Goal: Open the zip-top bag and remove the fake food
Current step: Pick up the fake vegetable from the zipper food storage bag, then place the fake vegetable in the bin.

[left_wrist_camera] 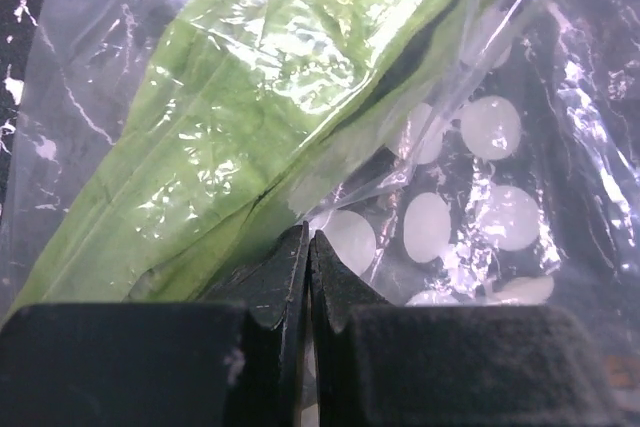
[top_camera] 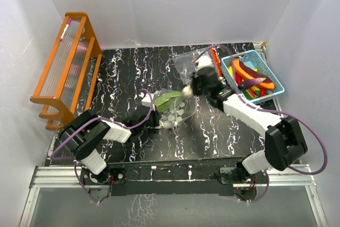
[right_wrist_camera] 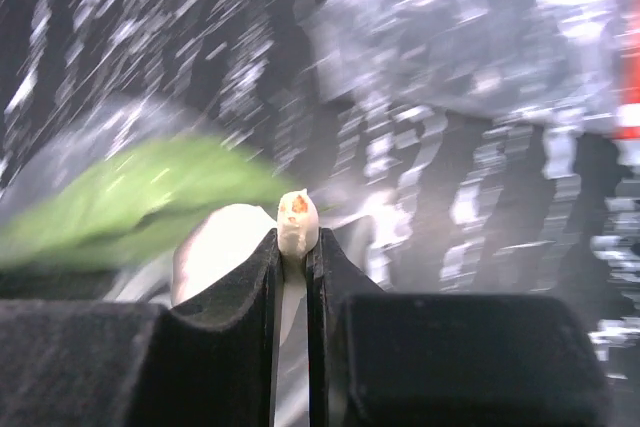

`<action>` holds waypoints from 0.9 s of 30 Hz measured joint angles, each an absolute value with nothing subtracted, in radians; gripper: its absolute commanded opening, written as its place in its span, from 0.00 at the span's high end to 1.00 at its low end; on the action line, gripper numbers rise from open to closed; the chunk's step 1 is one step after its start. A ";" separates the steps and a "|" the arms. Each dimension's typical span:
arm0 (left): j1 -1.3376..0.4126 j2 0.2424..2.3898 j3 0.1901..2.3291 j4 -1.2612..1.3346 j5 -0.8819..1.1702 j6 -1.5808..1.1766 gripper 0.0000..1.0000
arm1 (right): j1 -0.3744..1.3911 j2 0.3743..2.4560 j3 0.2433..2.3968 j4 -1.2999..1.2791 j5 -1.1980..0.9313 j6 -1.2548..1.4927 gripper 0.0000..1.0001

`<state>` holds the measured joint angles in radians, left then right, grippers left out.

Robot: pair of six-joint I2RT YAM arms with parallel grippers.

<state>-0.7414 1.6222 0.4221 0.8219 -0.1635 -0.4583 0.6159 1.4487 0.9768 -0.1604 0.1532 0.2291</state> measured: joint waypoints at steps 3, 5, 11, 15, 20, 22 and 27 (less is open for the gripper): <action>-0.741 1.622 0.422 0.823 -0.152 -0.459 1.00 | 0.435 1.429 1.028 -0.167 0.168 0.210 0.92; -0.741 1.622 0.422 0.823 -0.144 -0.461 1.00 | 0.312 1.432 1.060 -0.175 0.191 0.203 0.92; -0.741 1.622 0.422 0.830 -0.125 -0.465 1.00 | 0.064 1.524 1.179 -0.194 0.301 0.208 0.91; -0.741 1.622 0.422 0.830 -0.120 -0.464 1.00 | -0.007 1.649 1.244 -0.213 0.327 0.210 0.53; -0.741 1.622 0.422 0.829 -0.119 -0.463 1.00 | -0.033 1.725 1.259 -0.271 0.376 0.210 0.15; -0.741 1.622 0.422 0.828 -0.119 -0.461 1.00 | -0.033 1.719 1.259 -0.286 0.378 0.207 0.19; -0.741 1.619 0.422 0.829 -0.098 -0.437 1.00 | 0.020 1.632 1.237 -0.270 0.378 0.203 0.36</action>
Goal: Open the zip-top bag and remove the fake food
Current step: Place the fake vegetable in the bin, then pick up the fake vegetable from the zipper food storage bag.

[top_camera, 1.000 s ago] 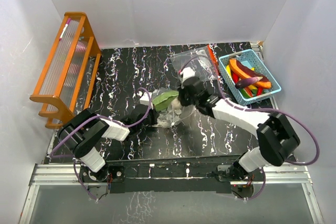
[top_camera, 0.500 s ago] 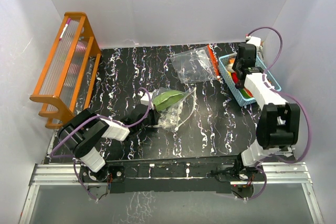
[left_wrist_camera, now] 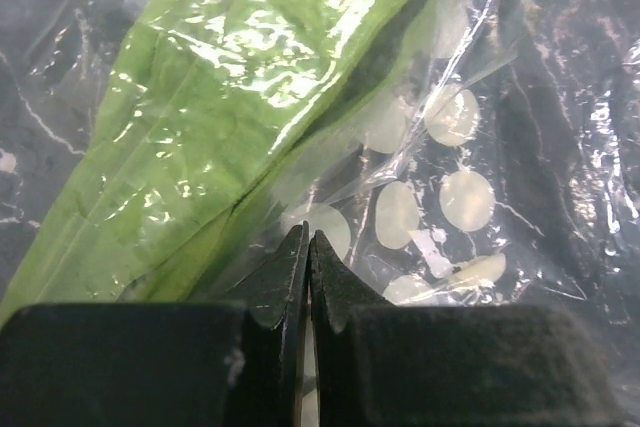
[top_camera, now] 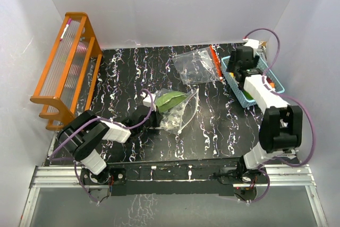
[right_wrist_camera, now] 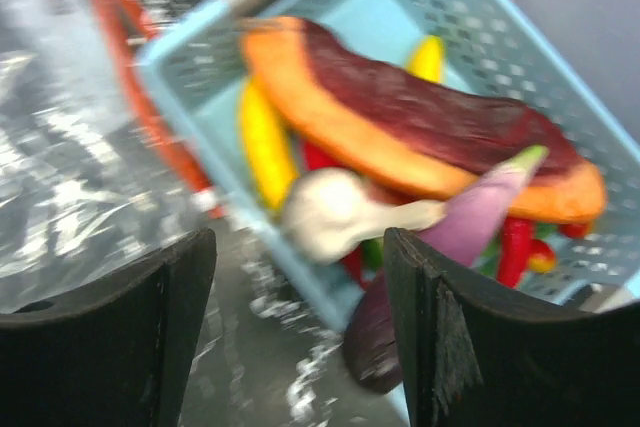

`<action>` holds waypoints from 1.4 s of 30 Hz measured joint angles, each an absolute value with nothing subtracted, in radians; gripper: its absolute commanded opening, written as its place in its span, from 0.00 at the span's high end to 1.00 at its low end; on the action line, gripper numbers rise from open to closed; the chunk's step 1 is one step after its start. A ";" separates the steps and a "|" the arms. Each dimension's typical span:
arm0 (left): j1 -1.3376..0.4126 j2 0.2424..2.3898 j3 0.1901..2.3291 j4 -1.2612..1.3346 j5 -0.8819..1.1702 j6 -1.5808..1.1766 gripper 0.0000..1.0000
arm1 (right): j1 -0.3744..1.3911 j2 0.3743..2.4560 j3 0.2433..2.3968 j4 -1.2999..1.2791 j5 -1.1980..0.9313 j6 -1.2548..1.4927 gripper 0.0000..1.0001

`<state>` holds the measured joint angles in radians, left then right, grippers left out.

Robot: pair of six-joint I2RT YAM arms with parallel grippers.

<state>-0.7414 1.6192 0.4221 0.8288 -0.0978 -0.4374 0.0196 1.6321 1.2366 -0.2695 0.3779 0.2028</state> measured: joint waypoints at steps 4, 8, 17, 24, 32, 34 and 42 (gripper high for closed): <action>-0.741 1.570 0.426 0.807 -0.068 -0.406 1.00 | 0.195 1.516 1.161 -0.221 0.376 0.202 0.68; -0.741 1.488 0.443 0.775 -0.063 -0.384 0.99 | 0.363 1.392 0.987 -0.142 0.265 0.241 0.88; -0.736 1.342 0.455 0.724 -0.131 -0.398 0.88 | 0.475 1.299 0.654 -0.067 0.123 0.373 0.90; -0.635 1.454 0.510 0.691 -0.118 -0.466 0.89 | 0.627 1.296 0.677 -0.041 0.125 0.438 0.90; -0.571 1.569 0.565 0.701 -0.097 -0.506 0.90 | 0.662 1.267 0.694 -0.033 0.141 0.466 0.90; -0.566 1.605 0.577 0.710 -0.089 -0.513 0.91 | 0.664 1.260 0.695 -0.044 0.147 0.472 0.89; -0.566 1.631 0.565 0.748 -0.036 -0.545 1.00 | 0.666 1.187 0.717 -0.071 0.189 0.471 0.89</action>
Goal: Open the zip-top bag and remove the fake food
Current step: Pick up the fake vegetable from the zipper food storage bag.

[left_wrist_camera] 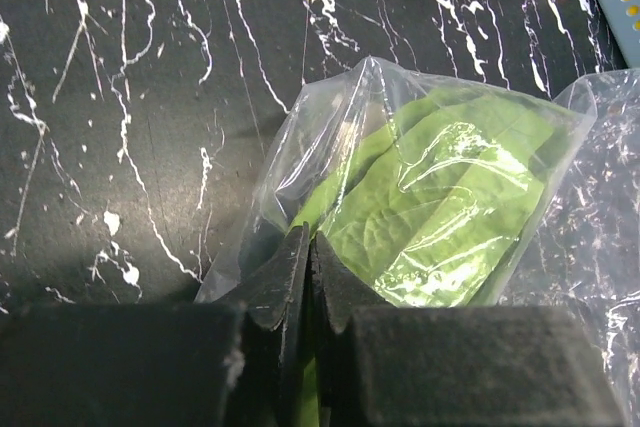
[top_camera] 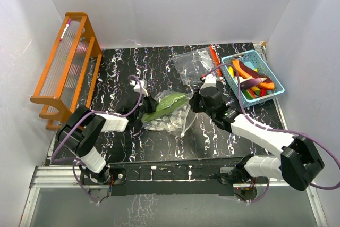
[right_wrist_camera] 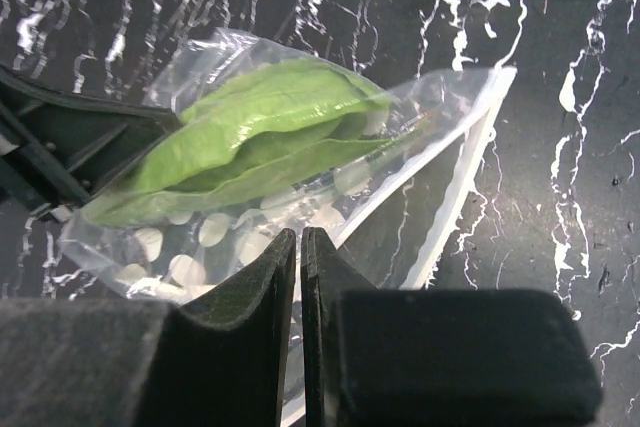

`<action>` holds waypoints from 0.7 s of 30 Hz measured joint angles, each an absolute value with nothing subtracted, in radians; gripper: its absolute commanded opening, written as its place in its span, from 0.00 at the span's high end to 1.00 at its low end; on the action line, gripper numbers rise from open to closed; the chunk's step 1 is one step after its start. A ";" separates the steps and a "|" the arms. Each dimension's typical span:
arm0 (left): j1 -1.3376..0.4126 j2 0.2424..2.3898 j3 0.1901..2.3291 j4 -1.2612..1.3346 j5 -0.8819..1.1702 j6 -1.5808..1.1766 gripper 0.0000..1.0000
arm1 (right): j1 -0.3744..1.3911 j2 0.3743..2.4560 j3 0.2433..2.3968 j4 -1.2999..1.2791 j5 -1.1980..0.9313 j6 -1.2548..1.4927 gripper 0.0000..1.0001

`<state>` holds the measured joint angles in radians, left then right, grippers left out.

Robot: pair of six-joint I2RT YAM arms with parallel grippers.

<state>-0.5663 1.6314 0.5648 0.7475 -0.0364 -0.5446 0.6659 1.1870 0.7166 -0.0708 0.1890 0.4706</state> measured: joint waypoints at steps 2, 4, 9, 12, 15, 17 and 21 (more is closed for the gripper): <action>-0.569 1.631 0.551 0.758 -0.029 -0.558 1.00 | 0.666 1.213 0.718 -0.072 0.192 0.472 0.89; -0.575 1.630 0.537 0.767 -0.025 -0.572 1.00 | 0.666 1.253 0.718 -0.077 0.194 0.474 0.89; -0.607 1.608 0.511 0.770 -0.026 -0.590 1.00 | 0.666 1.284 0.698 -0.093 0.212 0.474 0.89; -0.628 1.593 0.503 0.765 -0.026 -0.596 1.00 | 0.666 1.284 0.681 -0.079 0.219 0.474 0.89; -0.645 1.584 0.498 0.756 -0.033 -0.599 1.00 | 0.666 1.283 0.672 -0.082 0.231 0.475 0.88; -0.653 1.578 0.490 0.751 -0.041 -0.602 1.00 | 0.666 1.265 0.670 -0.094 0.243 0.476 0.88; -0.661 1.575 0.480 0.748 -0.052 -0.605 1.00 | 0.666 1.150 0.659 -0.110 0.268 0.467 0.88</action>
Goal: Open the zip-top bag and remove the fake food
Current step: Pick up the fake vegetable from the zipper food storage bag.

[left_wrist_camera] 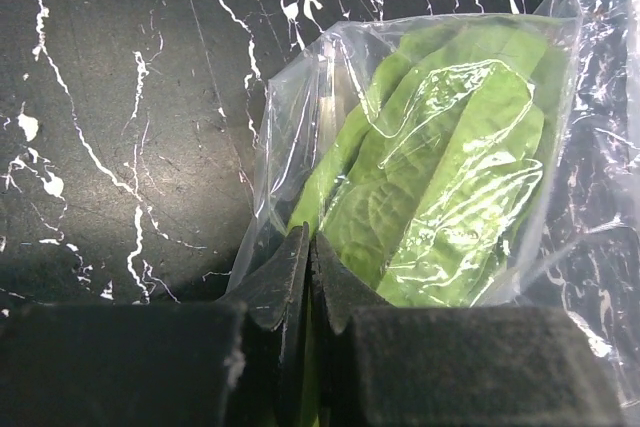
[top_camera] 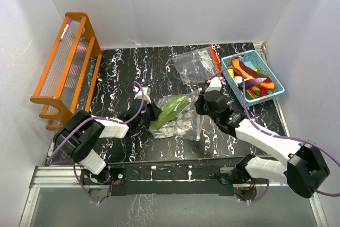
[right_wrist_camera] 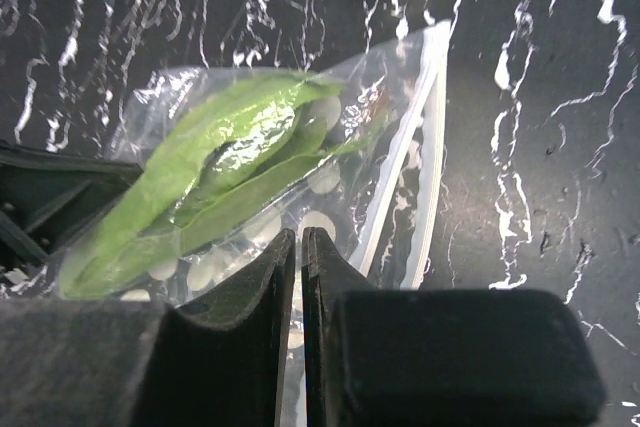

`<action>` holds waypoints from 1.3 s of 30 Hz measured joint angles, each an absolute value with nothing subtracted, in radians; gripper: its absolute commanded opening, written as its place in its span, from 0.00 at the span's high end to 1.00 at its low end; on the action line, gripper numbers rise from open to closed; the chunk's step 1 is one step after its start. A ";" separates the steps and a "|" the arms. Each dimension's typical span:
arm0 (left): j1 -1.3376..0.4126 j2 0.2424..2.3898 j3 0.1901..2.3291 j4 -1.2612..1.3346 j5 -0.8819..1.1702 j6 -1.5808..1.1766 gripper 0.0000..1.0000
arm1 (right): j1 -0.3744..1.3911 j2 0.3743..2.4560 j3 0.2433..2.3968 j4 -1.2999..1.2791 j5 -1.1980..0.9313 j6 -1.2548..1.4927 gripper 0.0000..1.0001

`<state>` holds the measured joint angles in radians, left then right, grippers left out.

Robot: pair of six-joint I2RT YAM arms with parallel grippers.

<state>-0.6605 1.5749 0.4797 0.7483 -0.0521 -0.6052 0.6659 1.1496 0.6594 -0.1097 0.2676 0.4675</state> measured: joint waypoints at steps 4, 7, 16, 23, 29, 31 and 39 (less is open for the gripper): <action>-0.661 1.575 0.479 0.746 -0.060 -0.606 1.00 | 0.666 1.089 0.668 -0.125 0.300 0.450 0.88; -0.661 1.575 0.480 0.743 -0.062 -0.606 1.00 | 0.665 1.087 0.667 -0.155 0.316 0.445 0.88; -0.664 1.575 0.483 0.731 -0.063 -0.603 1.00 | 0.657 1.136 0.660 -0.204 0.334 0.446 0.88; -0.664 1.575 0.483 0.731 -0.063 -0.603 1.00 | 0.604 1.143 0.657 -0.233 0.344 0.443 0.88; -0.664 1.575 0.484 0.730 -0.063 -0.603 1.00 | 0.576 1.143 0.646 -0.227 0.302 0.442 0.87; -0.664 1.575 0.485 0.728 -0.063 -0.603 1.00 | 0.575 1.148 0.635 -0.215 0.255 0.436 0.87; -0.664 1.575 0.487 0.728 -0.062 -0.603 1.00 | 0.575 1.242 0.554 -0.012 -0.024 0.453 0.85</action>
<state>-0.6636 1.5749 0.4866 0.7277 -0.0624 -0.6025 0.5747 1.2423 0.5537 -0.0116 -0.0242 0.4534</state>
